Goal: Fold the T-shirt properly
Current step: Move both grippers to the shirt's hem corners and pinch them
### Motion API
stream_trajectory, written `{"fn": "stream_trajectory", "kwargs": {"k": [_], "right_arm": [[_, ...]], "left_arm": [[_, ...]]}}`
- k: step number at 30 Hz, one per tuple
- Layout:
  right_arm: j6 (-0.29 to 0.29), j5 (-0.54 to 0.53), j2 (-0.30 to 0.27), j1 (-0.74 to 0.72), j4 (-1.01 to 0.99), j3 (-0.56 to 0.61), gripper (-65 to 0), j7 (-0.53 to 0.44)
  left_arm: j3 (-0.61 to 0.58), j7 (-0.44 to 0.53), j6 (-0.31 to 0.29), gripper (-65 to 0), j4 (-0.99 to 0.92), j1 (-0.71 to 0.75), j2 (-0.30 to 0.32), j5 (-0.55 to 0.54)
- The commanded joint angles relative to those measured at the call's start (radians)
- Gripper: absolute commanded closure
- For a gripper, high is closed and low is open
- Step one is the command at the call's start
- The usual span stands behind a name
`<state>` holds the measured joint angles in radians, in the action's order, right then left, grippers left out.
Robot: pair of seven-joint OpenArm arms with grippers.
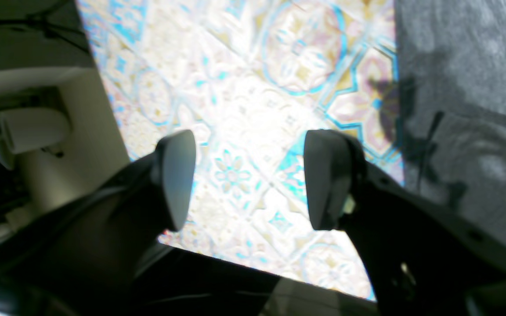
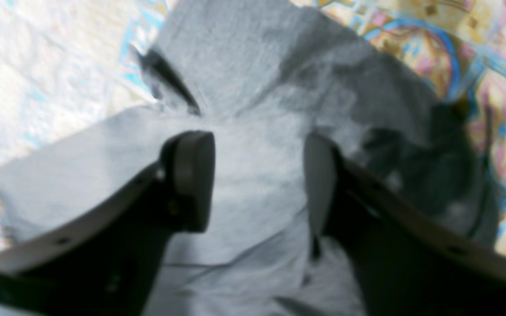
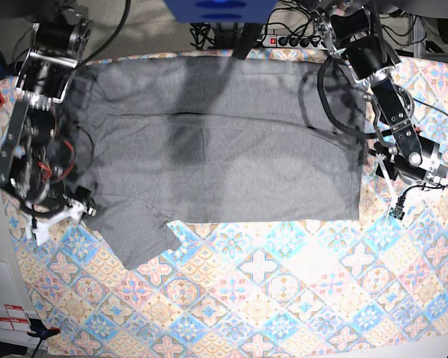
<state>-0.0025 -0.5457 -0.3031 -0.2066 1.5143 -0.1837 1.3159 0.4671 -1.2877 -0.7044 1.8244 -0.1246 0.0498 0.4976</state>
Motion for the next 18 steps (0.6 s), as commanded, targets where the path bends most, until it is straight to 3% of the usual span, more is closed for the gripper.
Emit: {"fn": "stream_trajectory", "kwargs": {"k": [1,6,8,13,18], "right_arm": [[0.002,0.022,-0.015,-0.058,-0.021,0.04,-40.5,-0.02],[0.008,0.192,-0.015,-0.146,-0.148,0.191,-49.6,-0.152],[0.017,0.197,-0.015,-0.182,-0.215,0.224,-49.5,-0.201],[0.143,0.204,-0.012,-0.285,-0.481,0.238,-49.5,-0.33],[0.149,0.206,-0.031,-0.359,-0.64,0.333,-49.5,-0.473]], "left_arm": [[-0.001,0.01,0.006,-37.8,-0.004,-0.027,0.006,0.006],[0.0,0.013,0.006,-37.8,-0.064,-0.048,0.011,0.006],[0.0,0.013,0.006,-37.8,-0.064,-0.048,0.011,0.006],[0.0,0.013,0.006,-37.8,-0.064,-0.045,0.011,0.006],[0.0,0.013,0.006,-37.8,-0.064,-0.042,0.011,0.006]]}}
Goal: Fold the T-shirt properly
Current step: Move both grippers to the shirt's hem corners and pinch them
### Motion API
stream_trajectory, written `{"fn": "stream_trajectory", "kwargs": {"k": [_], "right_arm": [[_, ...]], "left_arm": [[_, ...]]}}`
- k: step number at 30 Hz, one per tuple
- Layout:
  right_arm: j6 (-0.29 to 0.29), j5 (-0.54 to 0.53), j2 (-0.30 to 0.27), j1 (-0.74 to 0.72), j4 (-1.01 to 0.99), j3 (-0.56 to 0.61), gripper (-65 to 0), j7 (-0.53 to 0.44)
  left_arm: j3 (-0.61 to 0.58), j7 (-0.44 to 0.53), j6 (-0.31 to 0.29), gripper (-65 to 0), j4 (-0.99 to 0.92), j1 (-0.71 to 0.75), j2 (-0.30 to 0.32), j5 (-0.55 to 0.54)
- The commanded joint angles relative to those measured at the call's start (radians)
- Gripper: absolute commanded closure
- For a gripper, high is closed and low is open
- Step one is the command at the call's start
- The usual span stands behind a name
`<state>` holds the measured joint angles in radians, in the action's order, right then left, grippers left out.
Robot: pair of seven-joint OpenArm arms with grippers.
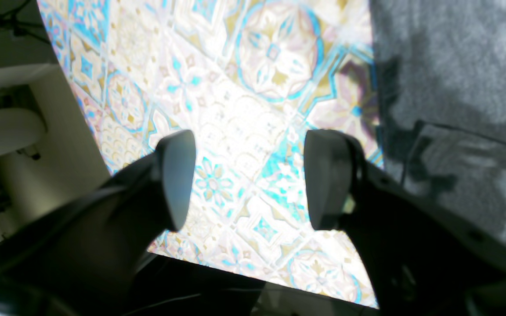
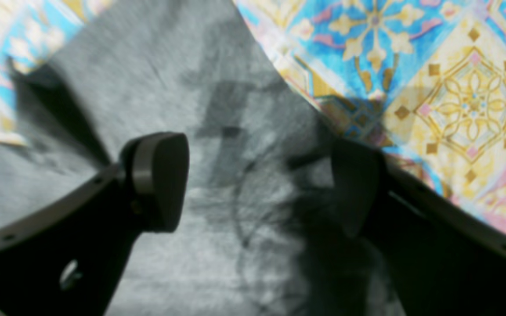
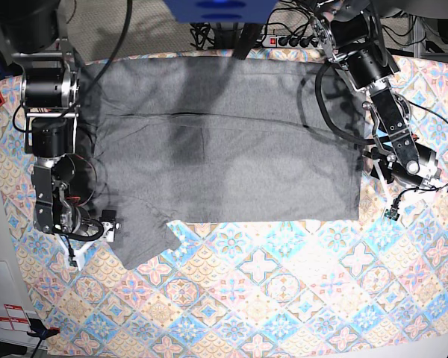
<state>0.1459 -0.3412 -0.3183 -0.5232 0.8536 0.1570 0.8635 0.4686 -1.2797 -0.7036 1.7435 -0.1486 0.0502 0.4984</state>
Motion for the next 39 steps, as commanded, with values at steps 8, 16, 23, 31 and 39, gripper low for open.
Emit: {"fn": "stream_trajectory", "kwargs": {"k": [8,16,23,31,39], "right_arm": [[0.002,0.001,-0.017,-0.159,-0.276,0.135,-49.5,-0.264],[0.12,0.001,-0.014,-0.22,-0.583,0.215,-49.5,-0.516],[0.149,0.001,-0.002,-0.22,-0.607,0.23,-49.5,-0.565],[0.149,0.001,0.011,-0.22,-0.607,0.283,-49.5,-0.567],[0.149,0.001,0.012,-0.219,-0.607,0.286,-49.5,-0.565]], "left_arm": [[-0.001,0.002,0.005,-37.8,0.017,-0.016,0.009,0.006],[0.0,0.002,0.005,-37.8,0.022,-0.003,0.009,0.006],[0.0,0.002,0.005,-37.8,0.022,-0.003,0.007,0.006],[0.019,0.007,0.005,-37.8,-0.026,-0.059,0.006,-0.005],[0.17,0.105,0.005,-37.8,-0.327,-0.234,0.01,-0.007]]}}
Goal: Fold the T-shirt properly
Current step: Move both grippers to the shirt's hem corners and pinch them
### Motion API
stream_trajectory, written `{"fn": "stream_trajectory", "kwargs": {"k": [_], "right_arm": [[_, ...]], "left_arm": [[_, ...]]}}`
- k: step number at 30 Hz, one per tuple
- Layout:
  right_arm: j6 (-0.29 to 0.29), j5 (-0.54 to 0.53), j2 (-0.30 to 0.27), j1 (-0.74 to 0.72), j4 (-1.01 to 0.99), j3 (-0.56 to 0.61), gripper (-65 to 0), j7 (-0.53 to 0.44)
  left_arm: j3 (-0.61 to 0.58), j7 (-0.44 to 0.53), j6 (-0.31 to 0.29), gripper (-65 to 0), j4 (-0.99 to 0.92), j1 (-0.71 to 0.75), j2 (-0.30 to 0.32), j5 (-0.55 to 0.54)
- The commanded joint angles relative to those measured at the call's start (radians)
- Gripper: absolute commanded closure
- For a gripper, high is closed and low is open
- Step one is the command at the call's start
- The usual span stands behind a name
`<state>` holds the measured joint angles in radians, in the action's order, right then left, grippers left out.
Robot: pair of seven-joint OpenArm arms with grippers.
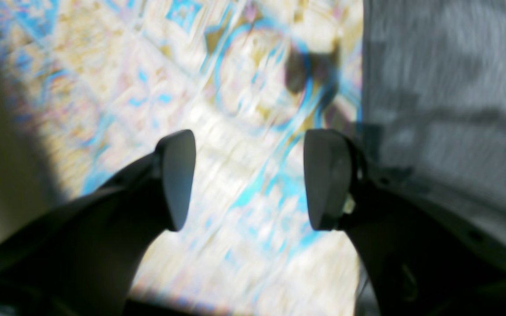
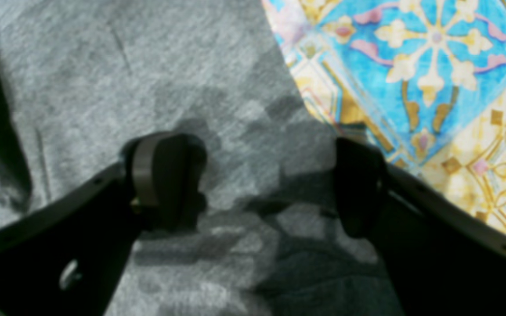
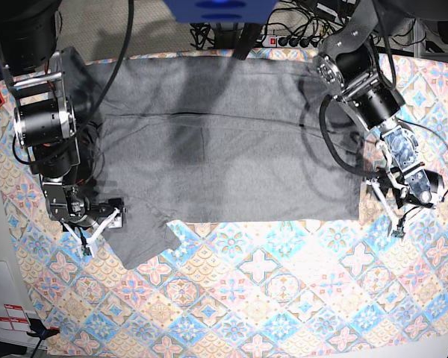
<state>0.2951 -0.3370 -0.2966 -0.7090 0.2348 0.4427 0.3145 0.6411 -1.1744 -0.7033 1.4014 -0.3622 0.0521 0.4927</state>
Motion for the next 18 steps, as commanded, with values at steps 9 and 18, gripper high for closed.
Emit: {"fn": "stream_trajectory", "kwargs": {"k": [9,18], "right_arm": [[0.0,-0.003,-0.011,-0.033,0.011,0.0,-49.5,-0.013],[0.0,-0.003,-0.011,-0.031,0.011,0.0,-49.5,-0.01]], "left_arm": [[0.07,0.106,0.005,-37.8,-0.168,-0.09,0.01,0.001],[0.131,0.319,0.005,-37.8,-0.353,-0.123,0.012,-0.029]]}}
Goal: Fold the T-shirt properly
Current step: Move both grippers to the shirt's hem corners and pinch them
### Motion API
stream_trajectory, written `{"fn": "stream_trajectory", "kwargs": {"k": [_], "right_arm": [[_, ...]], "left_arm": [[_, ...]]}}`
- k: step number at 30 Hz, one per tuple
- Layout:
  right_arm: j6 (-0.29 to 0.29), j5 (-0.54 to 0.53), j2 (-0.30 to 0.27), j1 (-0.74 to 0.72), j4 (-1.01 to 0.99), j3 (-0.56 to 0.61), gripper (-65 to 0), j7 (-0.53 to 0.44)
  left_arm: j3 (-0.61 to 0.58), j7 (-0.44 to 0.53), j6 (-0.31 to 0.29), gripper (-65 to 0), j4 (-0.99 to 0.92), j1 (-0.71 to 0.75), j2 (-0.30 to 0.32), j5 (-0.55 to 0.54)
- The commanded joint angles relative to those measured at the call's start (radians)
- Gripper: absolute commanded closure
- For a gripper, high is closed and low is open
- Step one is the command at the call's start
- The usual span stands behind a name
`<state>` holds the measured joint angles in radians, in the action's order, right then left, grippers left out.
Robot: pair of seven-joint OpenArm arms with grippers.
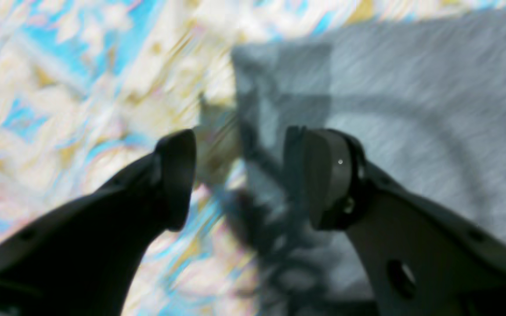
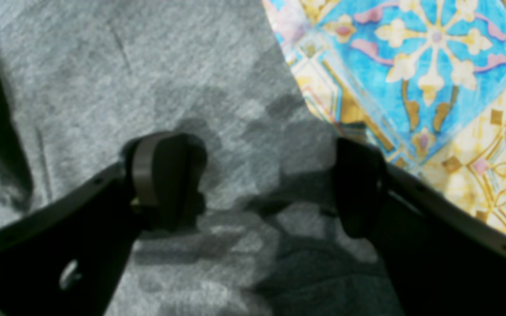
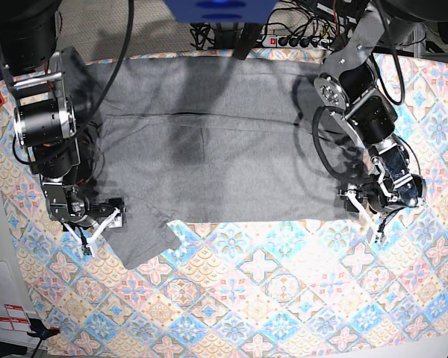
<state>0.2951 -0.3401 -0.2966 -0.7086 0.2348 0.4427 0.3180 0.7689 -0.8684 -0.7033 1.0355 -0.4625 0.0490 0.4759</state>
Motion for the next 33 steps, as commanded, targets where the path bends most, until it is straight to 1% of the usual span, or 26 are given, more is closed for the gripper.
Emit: {"fn": "stream_trajectory", "kwargs": {"k": [1,3,6,10,15,18,20,22,24,26,28,30,33], "right_arm": [[0.0,0.0,-0.011,-0.032,0.011,0.0,-49.5,-0.013],[0.0,0.0,-0.011,-0.03,0.011,0.0,-49.5,-0.013],[0.0,0.0,-0.013,-0.03,0.011,0.0,-49.5,-0.013],[0.0,0.0,-0.013,-0.03,0.011,0.0,-49.5,-0.013],[0.0,0.0,-0.013,-0.03,0.011,0.0,-49.5,-0.013],[0.0,0.0,-0.013,-0.03,0.011,0.0,-49.5,-0.013],[0.0,-0.001,-0.011,-0.03,0.011,0.0,-49.5,-0.013],[0.0,-0.001,-0.011,-0.03,0.011,0.0,-49.5,-0.013],[0.0,-0.001,-0.011,-0.03,0.011,0.0,-49.5,-0.013],[0.0,-0.001,-0.011,-0.03,0.011,0.0,-49.5,-0.013],[0.0,-0.001,-0.011,-0.03,0.011,0.0,-49.5,-0.013],[0.0,-0.001,-0.011,-0.03,0.011,0.0,-49.5,-0.012],[0.0,-0.001,-0.011,-0.03,0.011,0.0,-49.4,-0.012]], "left_arm": [[0.036,0.03,0.005,-37.8,-0.004,-0.025,0.027,-0.024],[0.071,0.054,0.005,-37.8,-0.042,-0.025,0.059,-0.052],[0.071,0.081,0.005,-37.8,-0.113,-0.025,0.107,-0.101],[0.073,0.104,0.005,-37.8,-0.176,-0.025,0.151,-0.162],[0.068,0.105,0.005,-37.8,-0.183,-0.043,0.157,-0.159],[0.068,0.116,0.005,-37.8,-0.222,-0.065,0.159,-0.167],[0.068,0.177,0.005,-37.8,-0.281,-0.088,0.16,-0.158],[0.068,0.236,0.005,-37.8,-0.36,-0.095,0.187,-0.158],[0.039,0.282,0.005,-37.8,-0.478,-0.132,0.208,-0.158],[0.005,0.294,0.005,-37.8,-0.591,-0.164,0.231,-0.167],[-0.002,0.294,0.005,-37.7,-0.637,-0.175,0.236,-0.167],[-0.004,0.292,0.005,-35.2,-0.636,-0.172,0.229,-0.161],[-0.006,0.286,0.005,-28.5,-0.637,-0.16,0.216,-0.158]]}}
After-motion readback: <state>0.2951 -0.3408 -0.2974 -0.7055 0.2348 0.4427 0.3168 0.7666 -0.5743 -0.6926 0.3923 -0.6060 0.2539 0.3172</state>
